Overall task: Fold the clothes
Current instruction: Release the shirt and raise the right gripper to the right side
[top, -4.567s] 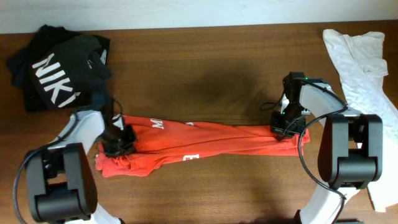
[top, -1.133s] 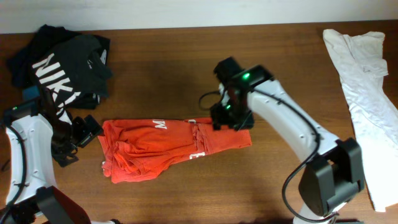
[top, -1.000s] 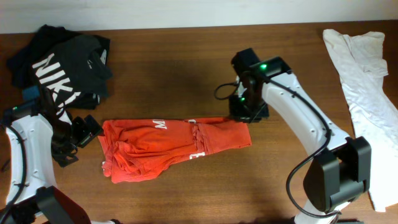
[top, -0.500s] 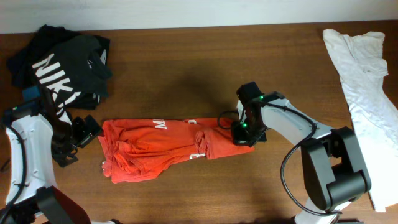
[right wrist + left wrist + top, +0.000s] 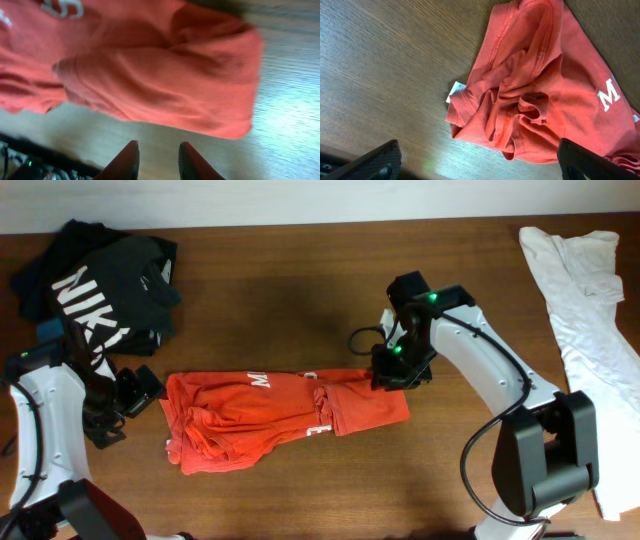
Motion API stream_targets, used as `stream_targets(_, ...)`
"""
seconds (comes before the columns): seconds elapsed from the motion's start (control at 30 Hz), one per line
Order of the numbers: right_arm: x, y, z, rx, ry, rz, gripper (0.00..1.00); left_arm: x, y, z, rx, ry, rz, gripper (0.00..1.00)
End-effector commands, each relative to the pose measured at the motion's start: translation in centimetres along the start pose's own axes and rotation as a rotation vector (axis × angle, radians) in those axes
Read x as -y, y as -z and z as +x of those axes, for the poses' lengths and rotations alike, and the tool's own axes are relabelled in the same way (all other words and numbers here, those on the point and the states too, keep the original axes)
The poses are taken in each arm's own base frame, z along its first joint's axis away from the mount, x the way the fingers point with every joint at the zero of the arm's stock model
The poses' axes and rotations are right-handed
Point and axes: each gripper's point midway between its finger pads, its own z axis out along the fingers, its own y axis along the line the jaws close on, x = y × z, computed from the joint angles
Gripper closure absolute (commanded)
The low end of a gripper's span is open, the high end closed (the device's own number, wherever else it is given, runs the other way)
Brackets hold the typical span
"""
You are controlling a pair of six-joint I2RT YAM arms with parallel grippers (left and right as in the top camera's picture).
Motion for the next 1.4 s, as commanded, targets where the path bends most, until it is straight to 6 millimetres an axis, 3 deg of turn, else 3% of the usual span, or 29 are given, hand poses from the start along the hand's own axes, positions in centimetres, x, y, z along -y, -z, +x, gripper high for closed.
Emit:
stream_targets(0.0, -2.5, -2.8, 2.3, -0.069, 0.093, -0.1, 0.79, -0.1, 0.0, 0.1, 0.0, -0.011, 0.0, 0.01)
stream_targets(0.1, -4.2, -6.1, 2.6, -0.039, 0.142, -0.142, 0.96, -0.1, 0.0, 0.1, -0.001, -0.011, 0.0, 0.01)
stream_targets(0.27, -6.1, -7.9, 1.1, 0.058, 0.238, -0.176, 0.96, -0.1, 0.0, 0.2, -0.003, -0.011, 0.0, 0.01)
stream_targets(0.4, -6.1, -9.8, -1.2, 0.111, 0.262, -0.181, 0.96, -0.1, 0.0, 0.2, -0.004, -0.011, -0.001, 0.01)
stream_targets(0.57, -5.4, -12.8, -2.5, 0.11, 0.26, -0.182, 0.96, -0.1, 0.0, 0.2, -0.003, -0.011, -0.001, 0.01)
stream_targets(0.63, -5.3, -12.9, -2.8, 0.115, 0.26, -0.183, 0.96, -0.1, 0.0, 0.2, -0.003, -0.011, -0.001, 0.01)
stream_targets(0.77, -6.1, -8.9, -4.9, 0.166, 0.248, -0.197, 0.96, -0.1, 0.0, 0.1, 0.0, -0.012, 0.001, 0.01)
stream_targets(0.83, -6.3, -5.0, -6.4, 0.195, 0.235, -0.196, 0.85, -0.1, -0.2, 0.2, -0.002, -0.012, 0.0, 0.01)
stream_targets(0.87, -6.2, -3.0, -7.1, 0.204, 0.226, -0.187, 0.67, -0.1, -0.3, 0.2, -0.003, -0.012, 0.0, 0.01)
stream_targets(0.93, -4.5, 1.5, -8.9, 0.244, 0.16, -0.131, 0.13, 0.2, -1.0, 0.6, -0.018, -0.056, 0.028, 0.01)
stream_targets(0.97, -3.1, 4.0, -9.8, 0.275, 0.119, -0.096, 0.01, 0.8, -1.5, 0.8, -0.03, -0.089, 0.07, 0.01)
stream_targets(1.0, -1.0, 6.8, -10.7, 0.313, 0.064, -0.053, 0.01, 1.2, -2.1, 0.9, -0.032, -0.101, 0.099, 0.01)
stream_targets(1.1, 3.8, 10.7, -11.7, 0.373, -0.048, 0.011, 0.01, 1.6, -2.9, 0.5, -0.01, -0.122, 0.128, 0.01)
stream_targets(1.23, 10.5, 12.6, -10.6, 0.359, -0.224, 0.028, 0.01, 3.3, -3.6, -0.1, 0.009, -0.158, 0.227, 0.01)
stream_targets(1.37, 14.1, 13.4, -8.7, 0.322, -0.34, 0.029, 0.01, 4.3, -4.9, 0.1, -0.043, -0.212, 0.296, 0.01)
